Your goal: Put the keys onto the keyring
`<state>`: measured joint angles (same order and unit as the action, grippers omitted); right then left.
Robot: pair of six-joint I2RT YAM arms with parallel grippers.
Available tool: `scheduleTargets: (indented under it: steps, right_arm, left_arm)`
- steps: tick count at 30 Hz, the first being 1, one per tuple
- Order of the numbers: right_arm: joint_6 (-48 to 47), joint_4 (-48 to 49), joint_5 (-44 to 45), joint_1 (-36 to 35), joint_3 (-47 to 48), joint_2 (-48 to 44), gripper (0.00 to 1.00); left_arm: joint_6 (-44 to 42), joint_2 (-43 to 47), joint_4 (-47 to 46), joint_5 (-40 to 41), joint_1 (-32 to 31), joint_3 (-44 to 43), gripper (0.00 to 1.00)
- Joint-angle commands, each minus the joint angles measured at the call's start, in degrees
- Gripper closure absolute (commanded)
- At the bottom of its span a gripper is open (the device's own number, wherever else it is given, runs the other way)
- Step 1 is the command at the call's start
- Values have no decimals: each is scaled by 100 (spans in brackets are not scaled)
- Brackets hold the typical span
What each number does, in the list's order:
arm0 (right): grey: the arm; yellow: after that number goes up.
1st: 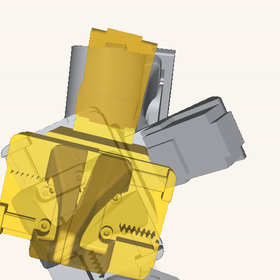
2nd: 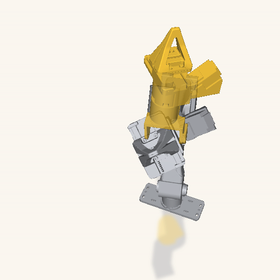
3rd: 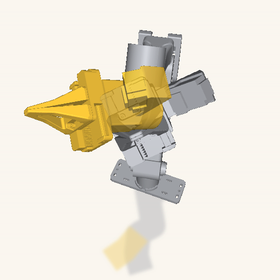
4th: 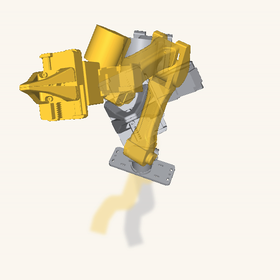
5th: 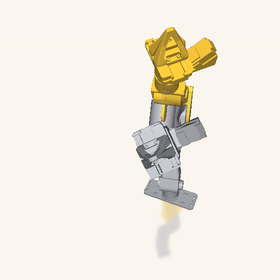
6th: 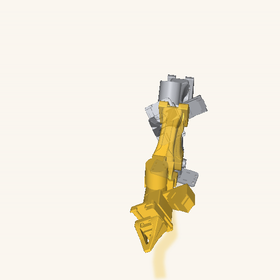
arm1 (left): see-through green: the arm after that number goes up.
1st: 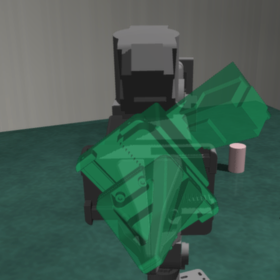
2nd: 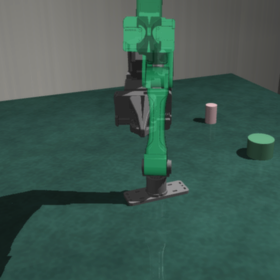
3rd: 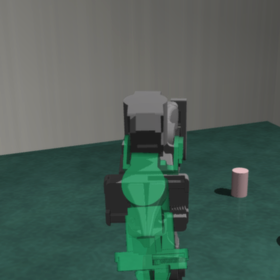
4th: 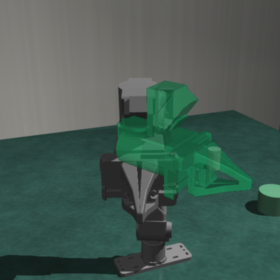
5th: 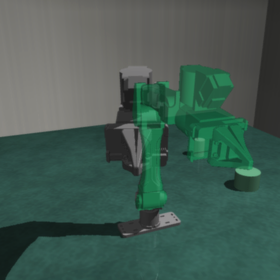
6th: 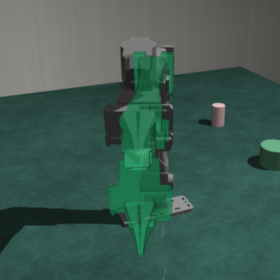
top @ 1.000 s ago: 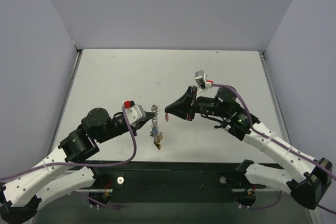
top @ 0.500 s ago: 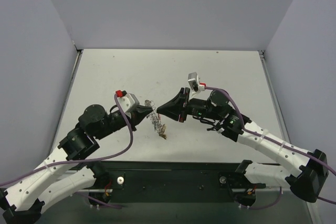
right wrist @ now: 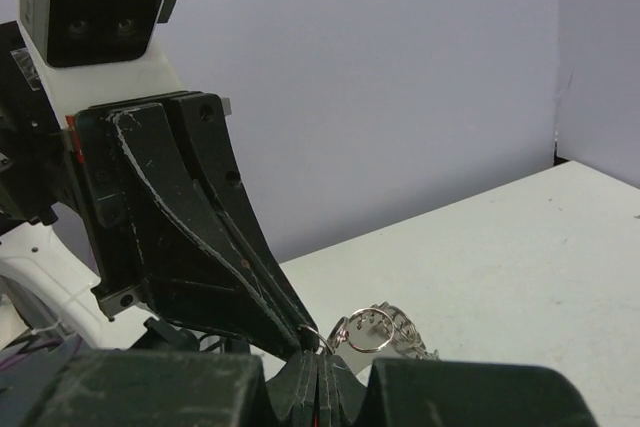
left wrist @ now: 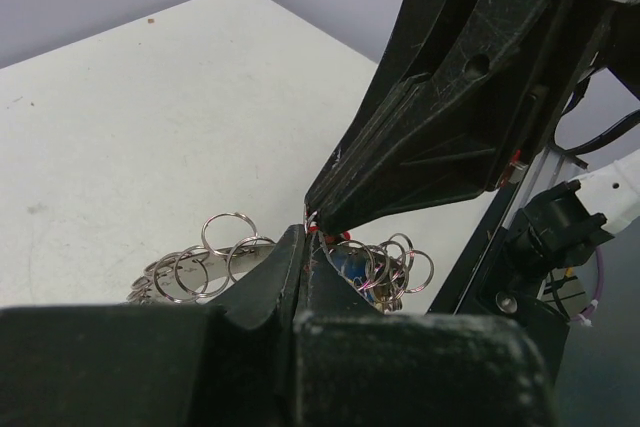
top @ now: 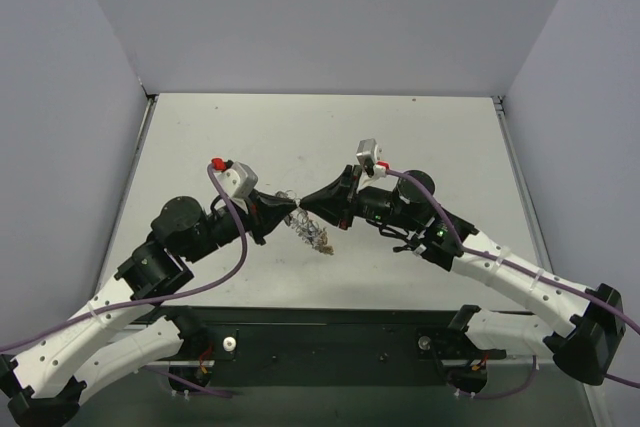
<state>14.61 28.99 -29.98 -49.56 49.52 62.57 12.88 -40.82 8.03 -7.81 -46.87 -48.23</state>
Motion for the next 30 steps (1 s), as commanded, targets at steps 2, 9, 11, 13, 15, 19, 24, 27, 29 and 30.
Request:
scheduleTargets:
  steps: [2,9,11,13,15,19,24,27,29,30]
  right_arm:
    - [-336,282,238,-27,137,-200,100]
    - [-363,388,230,-27,85,-289,100]
    - [-363,414,238,-27,93,-324,100]
    - [-371,414,273,-36,85,-324,100]
    - [-363,423,264,-36,93,-307,100]
    - [-301,449,308,-36,102,-280,100]
    - [-292,397,405,-36,128,-236,100]
    - [-257,441,414,-27,128,-227,100]
    - [-240,502,405,-36,102,-236,100]
    - [-239,502,396,-36,111,-245,100]
  left_arm:
    - [197,56,-724,-124,-15,-187,100]
    - [171,30,-715,-115,-24,-187,100]
    - [171,48,-724,-62,-24,-170,100]
    - [162,30,-724,-97,-15,-178,100]
    - [162,21,-724,-115,-15,-152,100]
    - [144,30,-724,-185,-24,-99,100]
    - [153,65,-724,-282,-24,-73,100]
    - [127,91,-724,-256,-15,-64,100]
    - [118,100,-715,-256,-15,-46,100]
    - [109,100,-724,-256,-24,-46,100]
